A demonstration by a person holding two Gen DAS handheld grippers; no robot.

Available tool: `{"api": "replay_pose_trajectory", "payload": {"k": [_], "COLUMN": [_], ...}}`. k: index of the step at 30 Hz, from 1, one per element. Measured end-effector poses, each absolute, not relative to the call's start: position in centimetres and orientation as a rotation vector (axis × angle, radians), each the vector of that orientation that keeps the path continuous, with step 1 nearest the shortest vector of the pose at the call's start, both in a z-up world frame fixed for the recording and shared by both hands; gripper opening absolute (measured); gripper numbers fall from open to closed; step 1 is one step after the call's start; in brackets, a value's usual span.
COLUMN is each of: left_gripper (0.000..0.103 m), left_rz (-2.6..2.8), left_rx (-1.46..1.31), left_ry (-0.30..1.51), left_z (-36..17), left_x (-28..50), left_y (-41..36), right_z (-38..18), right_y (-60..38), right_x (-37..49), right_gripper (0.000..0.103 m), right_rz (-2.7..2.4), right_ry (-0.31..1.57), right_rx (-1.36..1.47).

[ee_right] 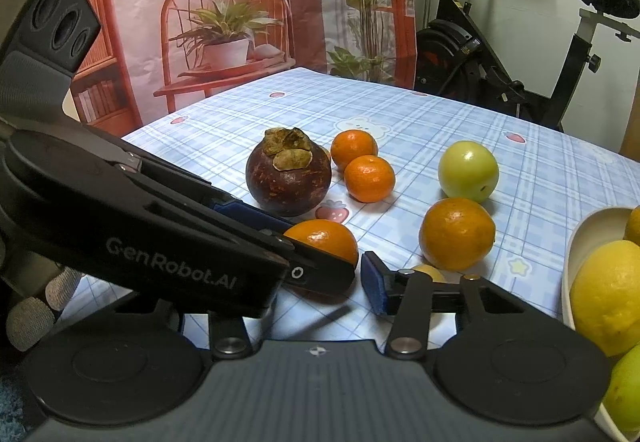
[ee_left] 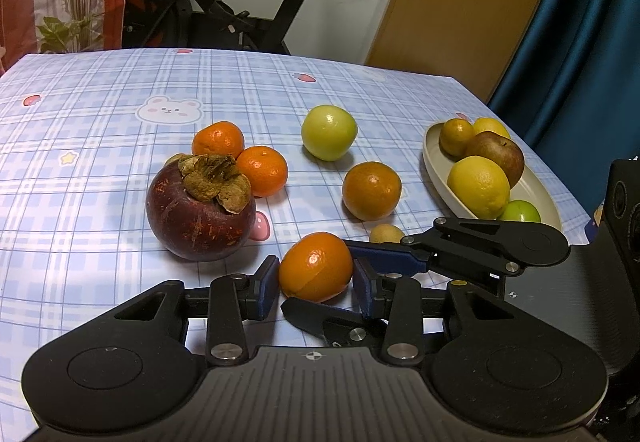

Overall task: Organize fruits
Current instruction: 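Close the left and right grippers on an orange from opposite sides, then carry the orange onto the beige plate with both grippers and release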

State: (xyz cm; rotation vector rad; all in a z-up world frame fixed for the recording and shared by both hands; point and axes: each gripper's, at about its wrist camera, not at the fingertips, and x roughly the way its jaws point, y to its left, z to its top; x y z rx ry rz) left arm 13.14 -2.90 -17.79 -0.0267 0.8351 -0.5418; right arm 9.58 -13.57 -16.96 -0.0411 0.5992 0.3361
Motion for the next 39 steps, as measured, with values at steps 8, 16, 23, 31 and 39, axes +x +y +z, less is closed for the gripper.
{"api": "replay_pose_trajectory", "payload": {"k": [8, 16, 23, 31, 39], "left_gripper": [0.042, 0.042, 0.042, 0.043, 0.043], "left_rz": [-0.542, -0.560, -0.601, -0.675, -0.807], "left_rx": [-0.027, -0.052, -0.008, 0.086, 0.196], "left_ry": [0.825, 0.816, 0.753, 0.692, 0.674], "left_z": [-17.7, -16.7, -14.3, -11.2, -10.3], "left_x": [13.0, 12.6, 12.0, 12.5, 13.4], "left_y": [-2.9, -3.3, -6.3, -12.4, -21.1], "right_z": [-16.9, -16.4, -14.9, -12.3, -10.8], "right_y": [-13.7, -14.0, -15.9, -19.4, -24.9], "right_x": [9.5, 8.3, 6.4, 4.6, 2.4], "right_gripper": [0.046, 0.046, 0.046, 0.046, 0.046], "right_rz": [0.339, 0.334, 0.285, 0.168, -0.019], "right_ry": [0.593, 0.541, 0.459, 0.357, 0.290], "right_rx": [-0.039, -0.024, 0.041, 0.122, 0.217]}}
